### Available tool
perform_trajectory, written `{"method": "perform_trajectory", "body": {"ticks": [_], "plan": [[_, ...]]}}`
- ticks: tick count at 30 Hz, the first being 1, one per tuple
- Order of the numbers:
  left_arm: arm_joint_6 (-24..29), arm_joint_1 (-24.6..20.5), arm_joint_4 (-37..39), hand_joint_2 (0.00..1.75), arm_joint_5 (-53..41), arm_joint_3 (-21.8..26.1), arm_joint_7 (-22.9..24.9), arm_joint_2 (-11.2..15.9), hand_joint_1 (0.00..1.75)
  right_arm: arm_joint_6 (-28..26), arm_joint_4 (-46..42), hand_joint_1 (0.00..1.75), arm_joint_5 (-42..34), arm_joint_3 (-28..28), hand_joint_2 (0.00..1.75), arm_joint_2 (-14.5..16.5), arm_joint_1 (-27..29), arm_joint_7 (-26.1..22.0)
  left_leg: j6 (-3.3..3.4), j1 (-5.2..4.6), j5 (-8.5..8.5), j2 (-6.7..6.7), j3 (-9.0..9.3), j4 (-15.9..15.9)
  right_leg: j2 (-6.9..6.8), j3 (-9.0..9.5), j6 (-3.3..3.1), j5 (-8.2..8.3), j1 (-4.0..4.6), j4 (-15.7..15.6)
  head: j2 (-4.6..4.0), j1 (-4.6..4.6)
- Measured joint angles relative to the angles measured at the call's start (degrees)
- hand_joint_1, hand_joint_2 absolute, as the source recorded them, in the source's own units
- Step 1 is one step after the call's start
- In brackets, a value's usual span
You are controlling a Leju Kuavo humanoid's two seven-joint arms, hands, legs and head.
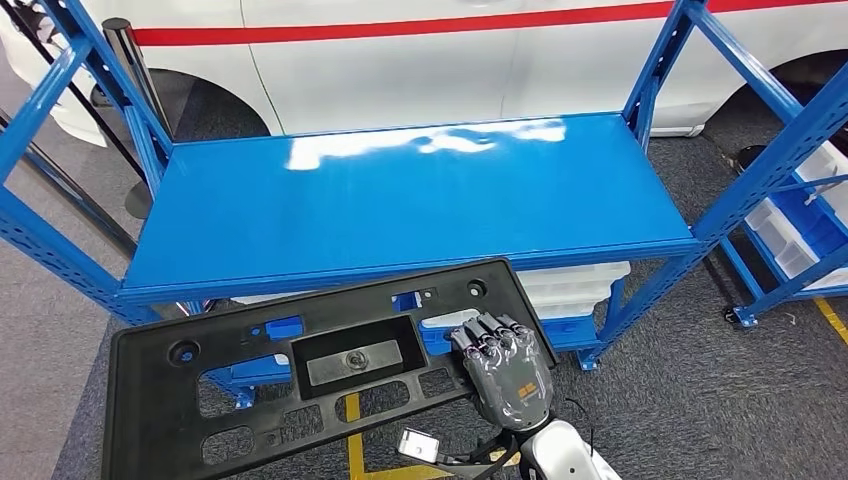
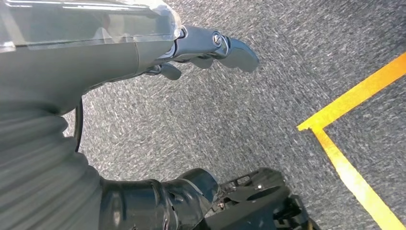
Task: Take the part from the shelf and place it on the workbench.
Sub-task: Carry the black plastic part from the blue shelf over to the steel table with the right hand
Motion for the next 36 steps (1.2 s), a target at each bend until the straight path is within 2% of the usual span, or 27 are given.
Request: {"method": "perform_trajectory", "body": {"ticks": [1,3,4,5,8,9,11,13,14,15,16,18,19,20,22,24,25,26,28,29,30,31,32,34,35,36], "plan": [[0.0,0.0,0.0,1.75,0.0,0.0,0.0,0.0,0.00,0.0,0.0,1.66,-0.1,0.0,1.75,0.0,0.0,0.0,-0.08,-0.01,-0.05,-0.03,-0.20,0.3,-0.01,1.61,-0.06,1.57,-0.02,-2.6,0.00,-0.01],[0.0,0.0,0.0,1.75,0.0,0.0,0.0,0.0,0.00,0.0,0.0,1.66,-0.3,0.1,1.75,-0.1,-0.1,-0.1,-0.45,-0.14,-0.34,-0.10,-0.63,1.2,-0.02,5.66,-0.34,4.33,0.06,-10.0,0.00,0.01],[0.0,-0.1,0.0,1.75,0.0,0.0,0.0,-0.1,0.00,0.0,0.0,1.66,-0.4,0.1,1.75,-0.1,-0.1,-0.1,-0.72,-0.26,-0.44,-0.13,-0.90,1.6,0.01,6.86,-0.56,4.97,0.11,-12.4,0.00,-0.01],[0.0,-0.1,0.0,1.75,0.0,0.0,0.0,-0.1,0.00,0.0,-0.1,1.66,-0.5,0.1,1.75,-0.1,-0.1,-0.1,-1.00,-0.37,-0.47,-0.14,-1.13,1.9,0.06,7.30,-0.79,5.07,0.22,-13.6,0.00,-0.02],[0.0,-0.1,0.0,1.75,0.0,0.0,0.0,-0.1,0.00,0.0,-0.1,1.66,-0.8,0.1,1.75,-0.2,-0.2,-0.2,-1.86,-0.32,-0.41,-0.18,-1.48,2.1,0.13,6.98,-1.70,5.50,0.24,-13.9,0.00,-0.04],[0.0,-0.1,0.0,1.75,0.0,0.0,0.0,-0.1,0.00,0.0,-0.1,1.66,-0.9,0.1,1.75,-0.2,-0.2,-0.3,-2.20,-0.25,-1.10,-0.20,-1.82,2.8,0.09,6.89,-2.07,5.72,0.12,-14.1,0.00,-0.08],[0.0,-0.1,0.0,1.75,0.0,-0.1,0.0,0.0,0.00,0.0,-0.1,1.66,-1.0,0.1,1.75,-0.2,-0.2,-0.5,-2.90,-0.03,-4.39,-0.25,-3.75,7.4,-0.05,6.59,-2.64,6.12,-0.06,-14.3,0.00,-0.13],[0.0,0.0,0.0,1.75,0.0,-0.2,0.0,0.0,0.00,0.0,-0.1,1.66,-1.2,0.2,1.75,-0.2,-0.2,-0.6,-3.41,0.19,-8.05,-0.24,-6.64,14.6,-0.12,6.13,-2.86,6.40,-0.01,-14.3,0.00,-0.15],[0.0,0.0,0.0,1.75,0.0,-0.2,0.0,0.0,0.00,0.0,-0.1,1.66,-1.2,0.2,1.75,-0.2,-0.2,-0.7,-3.52,0.25,-8.72,-0.23,-7.40,16.9,-0.15,5.95,-2.87,6.53,0.02,-14.3,0.00,-0.15],[0.0,0.0,0.0,1.75,0.0,-0.3,0.0,0.0,0.00,0.0,-0.1,1.66,-1.3,0.2,1.75,-0.2,-0.2,-0.7,-3.50,0.28,-8.37,-0.24,-7.28,17.2,-0.15,5.83,-2.85,6.64,0.05,-14.3,0.00,-0.15],[0.0,0.0,0.0,1.75,0.0,-0.3,0.0,0.0,0.00,0.0,-0.1,1.66,-1.3,0.2,1.75,-0.2,-0.2,-0.8,-3.37,0.28,-6.98,-0.24,-5.99,15.2,-0.14,5.78,-2.80,6.74,0.08,-14.3,0.00,-0.15],[0.0,0.0,0.0,1.75,0.0,-0.4,0.0,0.0,0.00,0.0,-0.1,1.66,-1.5,0.2,1.75,-0.2,-0.3,-0.8,-2.77,0.19,-3.54,-0.29,-1.59,7.3,-0.11,5.78,-2.61,6.92,0.12,-14.3,0.00,-0.15],[0.0,-0.1,0.0,1.75,0.0,-0.4,0.0,0.0,0.00,0.0,-0.1,1.66,-1.5,0.2,1.75,-0.2,-0.3,-0.8,-2.43,0.03,-2.47,-0.33,0.22,3.7,-0.09,5.72,-2.41,7.04,0.17,-14.3,0.00,-0.14],[0.1,-0.1,0.0,1.75,0.0,-0.4,0.0,0.0,0.00,0.0,-0.1,1.66,-1.6,0.2,1.75,-0.2,-0.4,-0.8,-2.13,-0.15,-2.05,-0.38,1.22,1.6,-0.10,5.62,-2.13,7.21,0.19,-14.3,0.00,-0.14],[0.1,-0.1,0.0,1.75,0.0,-0.6,0.0,0.0,0.00,0.0,-0.1,1.66,-1.7,0.2,1.75,-0.2,-0.4,-0.8,-1.68,-0.47,-1.95,-0.43,1.34,0.6,-0.13,5.49,-1.43,7.65,0.20,-14.6,0.00,-0.14],[0.1,-0.1,0.0,1.75,0.0,-0.7,0.0,0.0,0.00,0.0,-0.1,1.66,-1.8,0.2,1.75,-0.2,-0.4,-0.9,-0.98,-0.17,-1.12,-0.35,1.51,-0.3,-0.12,5.41,-0.78,7.43,0.28,-14.5,0.00,-0.11],[0.1,-0.1,0.0,1.75,0.0,-0.8,0.0,0.0,0.00,0.0,-0.1,1.66,-1.8,0.2,1.75,-0.2,-0.4,-1.0,-0.57,-0.01,-0.63,-0.25,1.59,-0.8,-0.07,4.97,-0.55,6.44,0.33,-13.4,0.00,-0.09],[0.1,-0.2,0.0,1.75,0.0,-0.8,0.0,0.0,0.00,0.0,-0.1,1.66,-1.8,0.2,1.75,-0.2,-0.4,-1.0,-0.27,0.13,-0.23,-0.15,1.58,-1.2,-0.02,4.04,-0.43,4.72,0.35,-11.1,0.00,-0.07],[0.2,-0.2,0.0,1.75,0.1,-0.9,0.0,0.0,0.00,0.0,-0.1,1.66,-1.9,0.2,1.75,-0.3,-0.3,-1.1,0.00,0.00,0.03,-0.02,1.07,-1.1,0.04,1.22,-0.23,0.70,0.26,-4.2,0.00,-0.05],[0.2,-0.1,0.0,1.75,0.1,-0.9,0.0,0.0,0.00,0.0,-0.1,1.66,-1.9,0.2,1.75,-0.3,-0.2,-1.1,0.02,-0.05,0.05,0.01,0.77,-0.8,0.04,0.10,-0.14,-0.44,0.25,-1.2,0.00,-0.05],[0.2,-0.1,0.0,1.75,0.1,-1.0,0.0,0.0,0.00,0.0,-0.1,1.66,-1.9,0.2,1.75,-0.4,-0.1,-1.1,0.01,-0.07,0.05,0.02,0.50,-0.5,0.03,-0.17,-0.07,-0.47,0.22,-0.1,0.00,-0.05],[0.2,-0.1,0.0,1.75,0.1,-1.0,0.0,0.0,0.00,0.0,-0.1,1.66,-1.9,0.2,1.75,-0.4,-0.1,-1.1,-0.04,-0.07,0.01,0.01,0.26,-0.2,0.03,0.61,-0.05,0.53,0.19,-1.0,0.00,-0.05],[0.2,-0.1,0.0,1.75,0.1,-1.0,0.0,0.0,0.00,0.0,0.0,1.66,-1.9,0.2,1.75,-0.4,-0.1,-1.1,-0.14,-0.05,-0.09,-0.02,0.09,0.2,0.01,2.42,-0.07,2.31,0.14,-4.1,0.00,-0.06],[0.2,-0.1,0.0,1.75,0.1,-1.0,0.0,-0.1,0.00,0.0,0.0,1.66,-1.9,0.2,1.75,-0.4,-0.1,-1.1,-0.57,-0.14,-0.43,-0.09,-0.30,1.1,0.00,6.14,-0.38,4.72,0.17,-11.0,0.00,-0.07],[0.2,-0.1,0.0,1.75,0.1,-1.0,0.0,-0.1,0.00,0.0,-0.1,1.66,-1.9,0.2,1.75,-0.4,-0.1,-1.1,-0.84,-0.25,-0.56,-0.11,-0.52,1.4,0.03,7.10,-0.64,5.19,0.23,-13.1,0.00,-0.08],[0.2,-0.1,0.0,1.75,0.1,-1.0,0.0,-0.1,0.00,0.0,-0.1,1.66,-1.9,0.2,1.75,-0.4,-0.1,-1.1,-1.11,-0.36,-0.58,-0.13,-0.72,1.6,0.08,7.30,-0.95,5.12,0.35,-13.8,0.00,-0.09]]}}
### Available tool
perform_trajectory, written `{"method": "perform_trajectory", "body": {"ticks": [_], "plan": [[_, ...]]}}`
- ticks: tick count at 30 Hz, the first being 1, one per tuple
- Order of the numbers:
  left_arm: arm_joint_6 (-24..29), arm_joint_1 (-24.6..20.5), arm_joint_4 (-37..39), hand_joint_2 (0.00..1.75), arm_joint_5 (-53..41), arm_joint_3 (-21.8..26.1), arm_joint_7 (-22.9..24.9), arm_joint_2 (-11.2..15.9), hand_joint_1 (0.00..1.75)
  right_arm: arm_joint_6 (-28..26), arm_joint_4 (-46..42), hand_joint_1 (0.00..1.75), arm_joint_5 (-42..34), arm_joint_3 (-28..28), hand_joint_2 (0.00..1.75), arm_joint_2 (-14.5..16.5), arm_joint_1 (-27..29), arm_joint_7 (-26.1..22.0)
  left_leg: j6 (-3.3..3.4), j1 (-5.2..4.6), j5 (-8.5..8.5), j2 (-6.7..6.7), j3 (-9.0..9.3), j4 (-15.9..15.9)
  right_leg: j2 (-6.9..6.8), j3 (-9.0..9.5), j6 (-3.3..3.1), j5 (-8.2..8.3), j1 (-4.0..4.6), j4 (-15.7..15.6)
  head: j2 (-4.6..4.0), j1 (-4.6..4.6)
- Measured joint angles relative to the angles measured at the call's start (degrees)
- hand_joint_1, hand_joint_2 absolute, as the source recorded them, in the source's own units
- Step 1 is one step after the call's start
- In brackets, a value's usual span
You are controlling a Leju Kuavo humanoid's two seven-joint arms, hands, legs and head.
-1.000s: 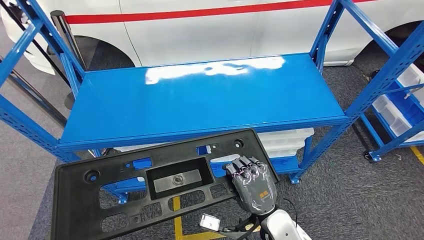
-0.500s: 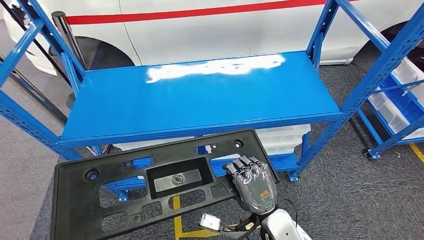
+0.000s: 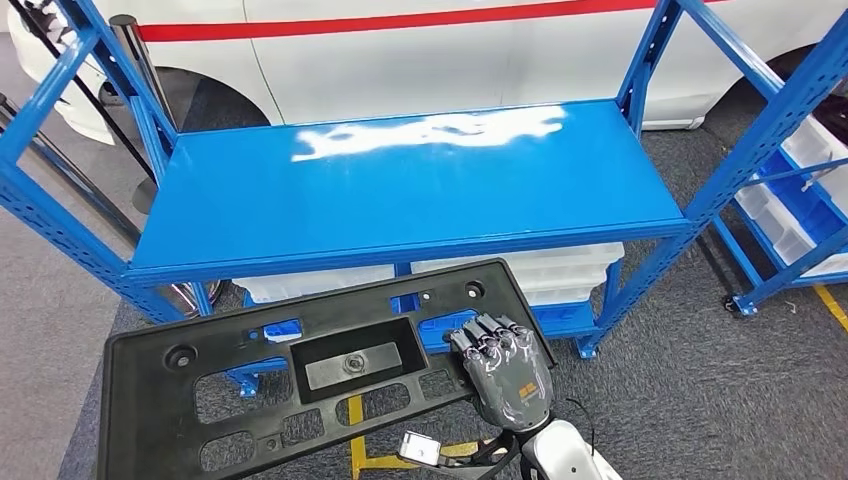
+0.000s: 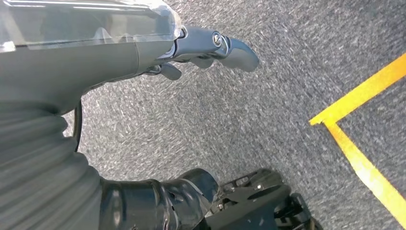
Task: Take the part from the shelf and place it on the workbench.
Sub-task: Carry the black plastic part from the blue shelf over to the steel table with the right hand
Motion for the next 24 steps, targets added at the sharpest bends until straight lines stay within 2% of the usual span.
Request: {"method": "perform_trajectory", "body": {"ticks": [2,4,5,7,8,9,10,11,13,14,15,18,19,20,23,24], "plan": [[0.0,0.0,0.0,1.75,0.0,0.0,0.0,0.0,0.00,0.0,0.0,1.66,0.0,0.0,1.75,0.0,0.0,0.0,-0.47,-0.04,0.10,-0.01,-0.21,0.1,0.09,-0.27,-0.63,0.37,0.03,-0.2,0.00,-0.02],[0.0,0.0,0.0,1.75,0.0,-0.1,0.0,0.0,0.00,0.0,0.0,1.66,0.0,0.0,1.75,0.0,0.0,0.0,-1.06,0.12,-1.15,-0.06,-0.87,1.5,0.03,-0.45,-1.30,0.76,-0.15,-0.4,0.00,-0.04],[0.0,0.0,0.0,1.75,0.0,-0.1,0.0,0.0,0.00,0.0,-0.1,1.66,0.0,0.0,1.75,0.0,0.0,0.0,-1.39,0.24,-2.73,-0.09,-1.79,3.7,-0.04,-0.60,-1.62,0.94,-0.28,-0.5,0.00,-0.08],[0.0,0.0,0.0,1.75,0.0,-0.1,0.0,0.0,0.00,0.0,-0.1,1.66,0.0,0.0,1.75,0.0,0.0,0.0,-2.01,0.50,-6.83,-0.09,-4.79,10.9,-0.13,-1.03,-1.98,1.20,-0.24,-0.5,0.00,-0.14],[0.0,0.1,0.0,1.75,0.1,-0.1,0.0,0.0,0.00,0.0,-0.1,1.66,-0.1,0.0,1.75,0.0,0.1,0.0,-2.16,0.59,-8.14,-0.08,-6.07,14.1,-0.16,-1.23,-2.06,1.32,-0.19,-0.5,0.00,-0.14],[0.0,0.1,0.0,1.75,0.1,-0.1,0.0,0.0,0.00,0.0,-0.1,1.66,-0.1,0.0,1.75,0.0,0.1,0.0,-2.20,0.63,-8.48,-0.08,-6.63,15.8,-0.17,-1.37,-2.08,1.42,-0.15,-0.5,0.00,-0.14],[0.0,0.2,0.0,1.75,0.1,-0.1,0.0,0.0,0.00,0.0,-0.1,1.66,-0.1,0.0,1.75,0.0,0.2,0.0,-2.11,0.64,-7.63,-0.09,-6.04,15.2,-0.15,-1.43,-2.06,1.51,-0.12,-0.5,0.00,-0.14],[0.0,0.2,0.0,1.75,0.2,-0.1,-0.1,0.0,0.00,0.0,-0.1,1.66,-0.2,0.0,1.75,0.0,0.2,0.0,-1.89,0.62,-5.87,-0.09,-4.37,12.3,-0.13,-1.43,-2.03,1.57,-0.09,-0.5,0.00,-0.14],[0.0,0.1,0.0,1.75,0.2,-0.1,-0.1,0.1,0.00,0.0,-0.1,1.66,-0.2,0.0,1.75,0.0,0.1,0.0,-1.17,0.38,-2.41,-0.15,0.00,4.1,-0.09,-1.40,-1.84,1.73,0.00,-0.5,0.00,-0.13],[0.1,0.0,0.0,1.75,0.2,-0.1,-0.2,0.1,0.00,0.0,-0.1,1.66,-0.2,0.0,1.75,0.0,0.1,0.0,-0.85,0.19,-1.57,-0.20,1.48,1.2,-0.10,-1.49,-1.62,1.86,0.02,-0.5,0.00,-0.14],[0.1,0.0,0.0,1.75,0.2,-0.1,-0.2,0.1,0.00,0.0,-0.1,1.66,-0.2,0.0,1.75,0.0,0.1,0.0,-0.59,0.00,-1.35,-0.25,2.14,-0.4,-0.12,-1.62,-1.32,2.04,0.00,-0.5,0.00,-0.13],[0.1,0.1,0.0,1.75,0.3,-0.1,-0.2,0.1,0.00,0.0,-0.1,1.66,-0.3,0.0,1.75,0.0,0.2,0.0,0.00,-0.04,-0.73,-0.21,2.25,-1.6,-0.12,-1.75,-0.24,2.49,-0.09,-0.8,0.00,-0.12],[0.1,0.2,0.0,1.75,0.3,-0.1,-0.2,0.1,0.00,0.0,-0.1,1.66,-0.3,0.0,1.75,0.0,0.2,0.0,0.31,0.11,-0.22,-0.13,2.35,-2.1,-0.09,-1.93,0.08,1.96,-0.05,-0.3,0.00,-0.10],[0.1,0.1,0.0,1.75,0.3,-0.1,-0.2,0.1,0.00,-0.1,-0.1,1.66,-0.3,0.0,1.75,0.0,0.2,0.0,0.61,0.27,0.29,-0.02,2.35,-2.7,-0.05,-2.54,0.33,0.70,-0.01,1.1,0.00,-0.09],[0.1,0.0,0.0,1.75,0.3,-0.1,-0.3,0.1,0.00,0.0,-0.1,1.66,-0.3,0.0,1.75,0.0,0.4,0.0,1.01,0.28,0.91,0.14,1.51,-2.7,0.03,-6.54,0.75,-5.08,-0.05,10.9,0.00,-0.05],[0.1,0.1,0.0,1.75,0.3,-0.1,-0.3,0.1,0.00,0.0,-0.1,1.66,-0.3,0.0,1.75,0.0,0.5,0.0,1.00,0.26,0.95,0.16,1.12,-2.4,0.01,-7.34,0.88,-5.86,-0.09,13.3,0.00,-0.05]]}}
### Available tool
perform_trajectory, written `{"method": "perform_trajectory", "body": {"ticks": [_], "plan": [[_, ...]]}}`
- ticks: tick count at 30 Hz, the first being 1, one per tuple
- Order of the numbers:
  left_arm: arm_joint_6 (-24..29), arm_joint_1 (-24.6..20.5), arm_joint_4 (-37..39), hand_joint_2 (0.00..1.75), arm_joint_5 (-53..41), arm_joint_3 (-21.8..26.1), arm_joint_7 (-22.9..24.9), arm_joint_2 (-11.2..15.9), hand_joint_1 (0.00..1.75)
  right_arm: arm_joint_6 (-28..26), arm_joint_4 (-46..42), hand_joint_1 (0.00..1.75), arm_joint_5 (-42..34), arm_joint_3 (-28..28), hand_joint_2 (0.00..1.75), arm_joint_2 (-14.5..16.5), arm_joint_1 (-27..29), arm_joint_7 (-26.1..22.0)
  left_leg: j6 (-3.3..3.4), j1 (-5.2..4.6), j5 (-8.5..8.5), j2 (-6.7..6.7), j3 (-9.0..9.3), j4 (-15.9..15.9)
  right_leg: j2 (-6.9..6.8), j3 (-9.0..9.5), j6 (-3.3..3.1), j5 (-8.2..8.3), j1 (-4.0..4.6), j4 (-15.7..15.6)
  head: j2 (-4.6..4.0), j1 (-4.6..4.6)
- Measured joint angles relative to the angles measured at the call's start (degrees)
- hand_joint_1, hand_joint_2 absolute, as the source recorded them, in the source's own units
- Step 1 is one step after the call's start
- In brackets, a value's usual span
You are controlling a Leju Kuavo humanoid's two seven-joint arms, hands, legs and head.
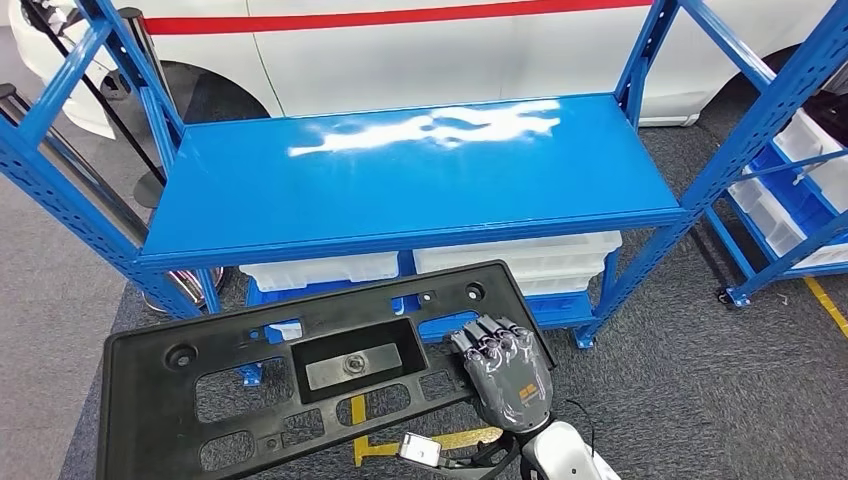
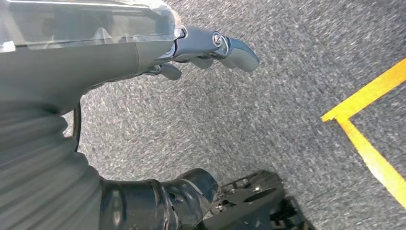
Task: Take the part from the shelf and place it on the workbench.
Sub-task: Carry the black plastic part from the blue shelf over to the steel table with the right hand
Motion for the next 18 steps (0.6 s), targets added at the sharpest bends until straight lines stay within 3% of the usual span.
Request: {"method": "perform_trajectory", "body": {"ticks": [1,2,4,6,10,12,15,16,17,18], "plan": [[0.0,0.0,0.0,1.75,0.0,0.0,0.0,0.0,0.00,0.0,0.0,1.66,0.0,0.0,1.75,0.0,0.1,0.0,-0.01,0.01,0.01,0.01,-0.36,0.3,-0.01,0.11,0.10,0.26,-0.06,0.5,0.00,-0.01],[0.0,0.0,0.0,1.75,0.0,0.0,0.0,0.0,0.00,0.0,0.0,1.66,0.0,0.0,1.75,0.0,0.2,0.0,-0.06,0.04,-0.01,0.01,-0.71,0.8,-0.02,1.33,0.17,1.53,-0.15,-1.2,0.00,0.00],[0.0,0.0,0.0,1.75,0.0,-0.1,0.1,0.0,0.00,0.0,0.0,1.66,0.0,0.0,1.75,-0.1,0.1,0.0,-0.39,-0.02,-0.23,-0.05,-1.44,1.8,-0.04,5.32,0.13,4.32,-0.30,-8.0,0.00,0.01],[-0.1,0.0,0.0,1.75,0.0,-0.1,0.1,0.0,0.00,0.0,0.0,1.66,0.0,0.0,1.75,-0.1,0.1,0.0,-0.94,-0.25,-0.46,-0.11,-2.23,2.9,0.04,7.35,-0.44,5.21,-0.24,-12.2,0.00,-0.03],[-0.1,0.0,0.0,1.75,0.0,-0.1,0.1,0.0,0.00,0.0,0.0,1.66,-0.1,0.0,1.75,-0.1,0.4,0.0,-2.07,-0.24,-0.64,-0.16,-2.94,3.6,0.08,6.84,-2.00,5.65,-0.10,-12.7,0.00,-0.08],[-0.1,0.0,0.0,1.75,0.0,-0.1,0.1,0.0,0.00,0.0,0.0,1.66,-0.3,0.0,1.75,-0.1,0.4,0.0,-2.72,-0.04,-3.41,-0.19,-4.33,6.9,-0.06,6.48,-2.70,6.13,-0.30,-12.9,0.00,-0.10],[0.0,0.0,0.0,1.75,0.1,-0.1,0.1,0.0,0.00,0.0,0.0,1.66,-0.5,0.0,1.75,-0.1,0.6,0.0,-3.35,0.20,-8.97,-0.19,-7.94,16.9,-0.19,5.70,-3.10,6.69,-0.10,-12.9,0.00,-0.11],[0.0,0.1,0.0,1.75,0.1,-0.1,0.1,0.0,0.00,0.0,0.0,1.66,-0.5,0.0,1.75,-0.1,0.7,0.0,-3.28,0.21,-9.26,-0.20,-8.12,18.3,-0.21,5.46,-3.13,6.87,0.00,-12.9,0.00,-0.11],[0.0,0.1,0.0,1.75,0.1,-0.1,0.1,0.0,0.00,0.0,0.0,1.66,-0.5,0.0,1.75,-0.1,0.8,0.0,-3.10,0.18,-8.60,-0.20,-7.36,17.7,-0.20,5.30,-3.13,7.03,0.11,-12.9,0.00,-0.11],[0.0,0.1,0.0,1.75,0.1,-0.1,0.1,0.0,0.00,0.0,0.0,1.66,-0.5,0.0,1.75,-0.1,0.8,0.0,-2.74,0.09,-6.96,-0.23,-5.37,14.6,-0.17,5.22,-3.11,7.17,0.23,-12.9,0.00,-0.11]]}}
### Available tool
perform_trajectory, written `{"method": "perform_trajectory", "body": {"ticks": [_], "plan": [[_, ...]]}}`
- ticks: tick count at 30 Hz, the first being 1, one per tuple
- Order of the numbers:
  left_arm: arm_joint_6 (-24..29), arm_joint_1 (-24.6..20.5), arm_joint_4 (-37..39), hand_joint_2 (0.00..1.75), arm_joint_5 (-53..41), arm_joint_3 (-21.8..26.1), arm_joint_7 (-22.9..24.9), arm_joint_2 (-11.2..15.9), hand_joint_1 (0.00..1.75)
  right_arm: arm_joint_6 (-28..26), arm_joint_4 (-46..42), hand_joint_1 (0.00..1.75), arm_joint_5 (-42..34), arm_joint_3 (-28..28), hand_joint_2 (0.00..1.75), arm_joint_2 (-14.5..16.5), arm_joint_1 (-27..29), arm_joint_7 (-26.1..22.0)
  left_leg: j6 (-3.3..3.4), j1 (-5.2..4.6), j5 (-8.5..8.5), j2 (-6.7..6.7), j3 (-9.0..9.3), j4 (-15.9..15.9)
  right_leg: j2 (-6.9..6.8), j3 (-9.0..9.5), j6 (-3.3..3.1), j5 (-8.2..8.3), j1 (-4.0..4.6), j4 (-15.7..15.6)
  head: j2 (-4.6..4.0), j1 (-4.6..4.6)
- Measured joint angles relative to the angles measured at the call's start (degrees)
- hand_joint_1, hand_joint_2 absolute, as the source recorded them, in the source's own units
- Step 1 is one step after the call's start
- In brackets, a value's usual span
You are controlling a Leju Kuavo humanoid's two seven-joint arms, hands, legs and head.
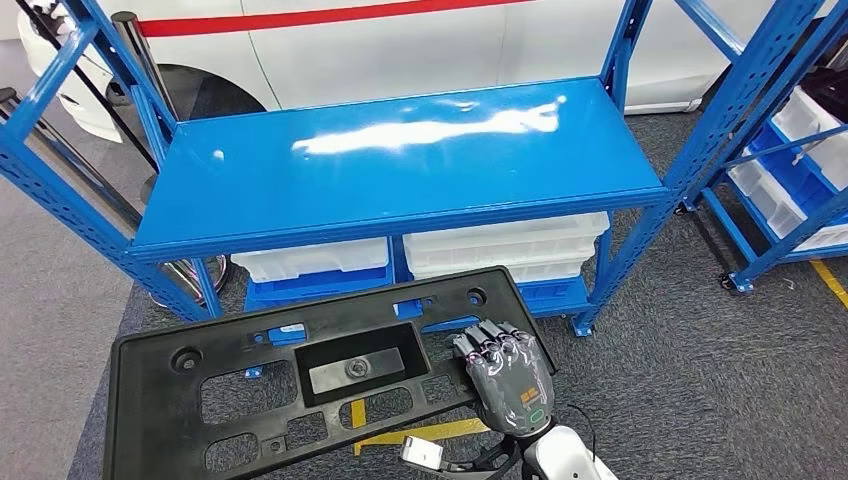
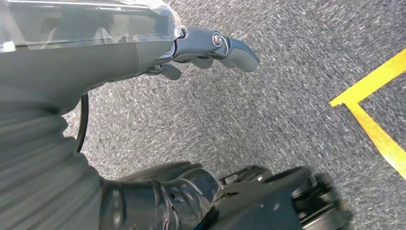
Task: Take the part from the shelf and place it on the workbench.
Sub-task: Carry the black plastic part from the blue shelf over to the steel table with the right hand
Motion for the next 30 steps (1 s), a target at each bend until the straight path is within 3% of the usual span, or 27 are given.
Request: {"method": "perform_trajectory", "body": {"ticks": [2,4,7,8,9,11,13,14,16,18,19,22,24,27,28,29,30], "plan": [[0.1,-0.1,0.0,1.75,0.1,0.0,0.0,0.1,0.00,0.0,0.0,1.66,-0.1,0.0,1.75,0.0,0.0,0.0,1.08,-0.36,2.77,-0.04,4.61,-8.1,0.01,-0.04,0.17,0.31,0.14,-0.1,0.00,0.03],[0.3,-0.2,0.0,1.75,0.3,0.0,0.0,0.1,0.00,0.0,0.0,1.66,-0.2,0.0,1.75,0.1,0.0,-0.1,1.83,-0.77,3.76,-0.05,6.68,-12.5,-0.06,-0.16,0.69,0.73,0.04,-0.2,0.00,0.02],[0.4,-0.1,0.0,1.75,0.5,0.0,0.0,0.1,0.00,0.1,0.0,1.66,-0.6,0.0,1.75,0.3,0.0,-0.2,2.30,-0.80,4.91,0.07,6.73,-13.6,-0.09,-0.20,1.75,1.22,-0.04,-0.6,0.00,0.01],[0.4,-0.1,0.0,1.75,0.5,0.0,-0.1,0.1,0.00,0.1,0.0,1.66,-0.7,0.0,1.75,0.3,0.0,-0.2,2.57,-0.61,5.56,0.17,6.84,-14.3,-0.03,-0.49,2.03,0.53,0.04,0.0,0.00,0.02],[0.5,-0.1,0.0,1.75,0.5,0.0,-0.1,0.1,0.00,0.1,0.0,1.66,-0.8,0.0,1.75,0.3,0.0,-0.2,2.80,-0.41,6.19,0.28,6.84,-15.0,0.04,-1.20,2.25,-0.89,0.10,1.6,0.00,0.03],[0.5,-0.2,0.0,1.75,0.5,0.0,-0.2,0.1,0.00,0.2,0.1,1.66,-1.1,0.0,1.75,0.3,0.0,-0.3,3.12,-0.31,6.83,0.38,6.30,-15.3,0.15,-3.73,2.56,-5.08,0.04,7.9,0.00,0.03],[0.5,-0.1,0.0,1.75,0.5,0.0,-0.3,0.1,0.00,0.2,0.3,1.66,-1.5,0.0,1.75,0.3,0.2,-0.4,3.07,-0.30,7.01,0.47,5.54,-14.9,0.15,-5.53,2.94,-7.13,-0.17,13.2,0.00,0.03],[0.5,-0.1,0.0,1.75,0.5,0.0,-0.3,0.1,0.00,0.2,0.4,1.66,-1.8,0.0,1.75,0.3,0.3,-0.5,3.00,-0.25,7.04,0.54,5.20,-14.5,0.11,-5.14,3.13,-6.63,-0.32,13.2,0.00,0.03],[0.5,-0.1,0.0,1.75,0.6,0.0,-0.5,0.1,0.00,0.2,0.6,1.66,-2.4,0.0,1.75,0.3,0.5,-0.7,2.68,-0.11,6.87,0.69,4.61,-13.6,-0.35,-1.57,3.39,-3.57,-0.67,7.6,0.00,0.04],[0.5,-0.1,0.1,1.75,0.6,0.0,-0.6,0.1,0.00,0.2,0.7,1.66,-3.0,0.0,1.75,0.4,0.6,-0.8,2.01,-0.27,6.46,0.83,3.93,-12.4,-1.29,1.62,3.04,-1.86,-0.60,1.6,0.00,0.03],[0.5,-0.1,0.1,1.75,0.6,0.0,-0.7,0.1,0.00,0.1,0.7,1.66,-3.2,0.0,1.75,0.4,0.8,-0.8,1.69,-0.38,6.31,0.95,3.66,-11.9,-1.56,2.14,2.68,-1.77,-0.48,0.3,0.00,0.01],[0.4,0.0,0.1,1.75,0.6,0.0,-0.8,0.1,0.00,-0.1,0.8,1.66,-3.6,0.0,1.75,0.5,1.8,-0.9,0.91,-0.41,6.18,1.41,3.35,-11.5,-0.95,1.75,1.46,-1.51,-0.39,0.0,0.00,0.00],[0.4,-0.1,0.1,1.75,0.5,-0.1,-0.8,0.1,0.00,-0.4,0.8,1.66,-3.6,0.0,1.75,0.7,2.3,-1.2,0.25,-0.25,4.22,1.04,2.40,-9.2,-0.55,1.49,0.74,-1.07,-0.63,-0.2,0.00,0.01],[0.4,0.0,0.1,1.75,0.3,-0.1,-0.8,0.1,0.00,-1.7,0.8,1.66,-3.4,0.0,1.75,1.1,3.4,-1.7,-0.56,0.10,-1.45,0.36,-1.59,0.7,0.12,0.98,0.26,-0.70,-0.65,-0.3,0.00,-0.02],[0.4,0.1,0.1,1.75,0.3,-0.1,-0.8,0.1,0.00,-2.3,0.8,1.66,-3.3,-0.1,1.75,1.2,3.8,-1.8,-0.65,0.16,-2.24,0.34,-2.46,3.2,0.39,0.88,0.24,-0.62,-0.63,-0.3,0.00,-0.02],[0.5,0.1,0.1,1.75,0.3,-0.1,-0.9,0.1,0.00,-2.7,0.8,1.66,-3.2,-0.1,1.75,1.2,4.3,-1.9,-0.63,0.18,-1.88,0.32,-2.39,3.6,0.71,0.84,0.26,-0.56,-0.61,-0.3,0.00,-0.02],[0.5,0.2,0.1,1.75,0.3,-0.1,-0.9,0.1,0.00,-3.0,0.7,1.66,-3.1,-0.2,1.75,1.3,4.7,-2.0,-0.49,0.19,-0.44,0.22,-1.18,1.7,1.08,0.86,0.31,-0.50,-0.61,-0.3,0.00,-0.02]]}}
